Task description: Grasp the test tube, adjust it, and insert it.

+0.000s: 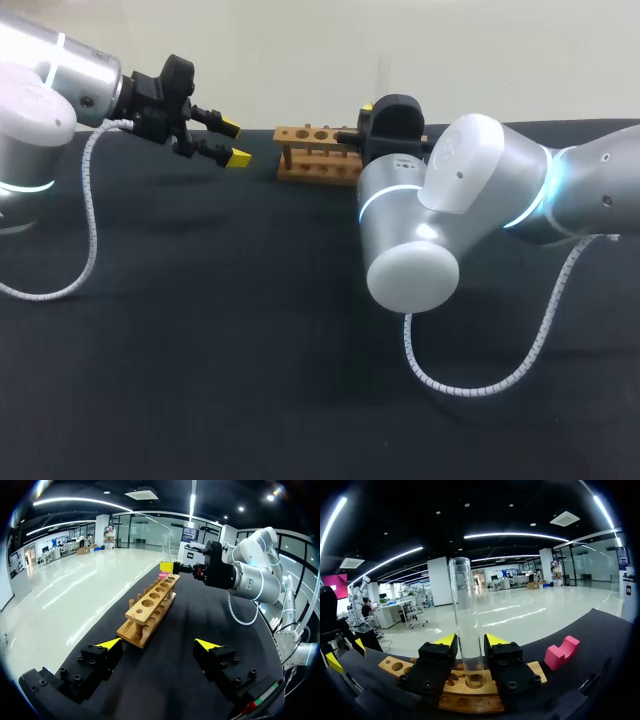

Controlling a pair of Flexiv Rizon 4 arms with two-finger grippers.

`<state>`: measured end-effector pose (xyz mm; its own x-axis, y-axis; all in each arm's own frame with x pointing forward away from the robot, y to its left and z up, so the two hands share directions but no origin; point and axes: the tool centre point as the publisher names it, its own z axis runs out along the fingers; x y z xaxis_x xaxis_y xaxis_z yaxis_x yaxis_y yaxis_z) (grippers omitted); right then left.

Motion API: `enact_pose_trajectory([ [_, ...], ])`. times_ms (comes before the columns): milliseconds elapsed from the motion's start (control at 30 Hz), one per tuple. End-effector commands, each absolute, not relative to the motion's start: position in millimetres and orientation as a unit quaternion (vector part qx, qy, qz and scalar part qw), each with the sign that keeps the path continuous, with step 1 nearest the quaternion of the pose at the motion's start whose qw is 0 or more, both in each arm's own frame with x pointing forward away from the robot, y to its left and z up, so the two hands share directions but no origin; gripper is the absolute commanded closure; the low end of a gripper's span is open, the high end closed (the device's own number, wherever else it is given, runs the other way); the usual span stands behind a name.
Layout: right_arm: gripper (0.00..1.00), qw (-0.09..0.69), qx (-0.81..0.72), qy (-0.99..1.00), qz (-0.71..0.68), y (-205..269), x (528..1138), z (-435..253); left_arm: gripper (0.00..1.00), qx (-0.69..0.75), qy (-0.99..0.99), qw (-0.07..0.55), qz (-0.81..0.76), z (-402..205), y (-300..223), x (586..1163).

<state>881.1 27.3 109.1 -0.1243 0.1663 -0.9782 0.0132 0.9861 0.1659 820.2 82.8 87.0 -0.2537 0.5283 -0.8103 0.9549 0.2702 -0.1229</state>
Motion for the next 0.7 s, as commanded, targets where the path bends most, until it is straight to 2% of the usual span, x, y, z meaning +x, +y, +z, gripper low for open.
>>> enact_pose_trajectory([
  [33,0.55,0.659,0.061,0.747,0.056,27,878,110,0.0,0.512,0.723,0.335,-0.32,86,83,820],
  [100,0.52,0.66,0.061,0.747,0.055,27,877,111,0.0,0.512,0.723,0.335,-0.32,86,83,820],
  [500,0.56,0.669,0.071,0.738,0.046,24,871,118,0.0,0.512,0.723,0.335,-0.32,86,83,820],
  [600,0.64,0.671,0.073,0.736,0.043,23,870,120,0.0,0.512,0.723,0.335,-0.32,86,83,820],
  [633,0.81,0.672,0.073,0.736,0.043,23,870,120,0.0,0.512,0.723,0.335,-0.32,86,83,820],
  [667,0.87,0.672,0.073,0.735,0.042,23,870,121,0.0,0.512,0.723,0.335,-0.32,86,83,820],
  [700,0.87,0.672,0.073,0.735,0.042,23,869,121,0.0,0.512,0.723,0.335,-0.32,86,83,820],
])
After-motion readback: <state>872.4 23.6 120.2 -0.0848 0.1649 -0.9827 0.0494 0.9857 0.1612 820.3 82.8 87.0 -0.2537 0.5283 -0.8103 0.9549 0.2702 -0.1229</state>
